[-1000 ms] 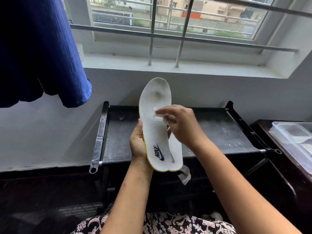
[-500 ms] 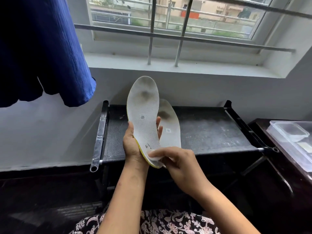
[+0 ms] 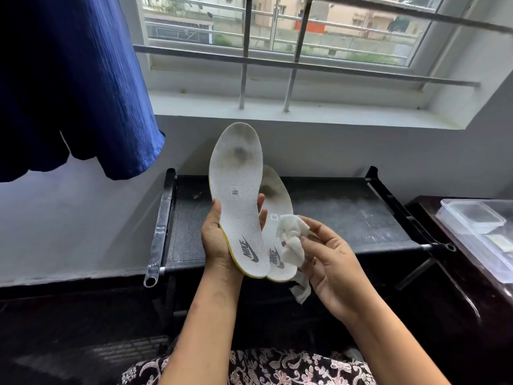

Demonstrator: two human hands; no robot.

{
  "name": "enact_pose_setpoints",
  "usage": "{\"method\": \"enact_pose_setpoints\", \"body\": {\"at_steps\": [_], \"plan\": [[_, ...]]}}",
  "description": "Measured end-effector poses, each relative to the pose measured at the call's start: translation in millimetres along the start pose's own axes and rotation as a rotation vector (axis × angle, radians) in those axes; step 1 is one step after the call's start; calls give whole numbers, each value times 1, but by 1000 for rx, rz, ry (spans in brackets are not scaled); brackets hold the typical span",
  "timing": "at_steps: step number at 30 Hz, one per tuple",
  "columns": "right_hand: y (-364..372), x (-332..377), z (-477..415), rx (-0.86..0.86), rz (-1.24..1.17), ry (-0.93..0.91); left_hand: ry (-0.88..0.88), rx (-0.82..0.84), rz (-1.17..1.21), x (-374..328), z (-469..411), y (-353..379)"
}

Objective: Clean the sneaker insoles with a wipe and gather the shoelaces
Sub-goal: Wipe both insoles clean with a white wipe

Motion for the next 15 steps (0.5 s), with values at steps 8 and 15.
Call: {"method": "enact_pose_setpoints", "body": {"at_steps": [8, 15], "plan": [[-6, -5, -13, -103, 5, 73, 1, 73, -9, 2, 0, 6], [25, 37, -33, -28, 321, -313, -61, 150, 20, 11, 2, 14]]}}
Point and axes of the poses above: each hand's wrist, its own z-axis away from the middle knuckle, its own y-axis out of the palm, x = y × z, the point moved 7 cm from there along -z, towards the middle knuckle, and after that the axes turned 3 degrees about -z, right-handed, at the moved point
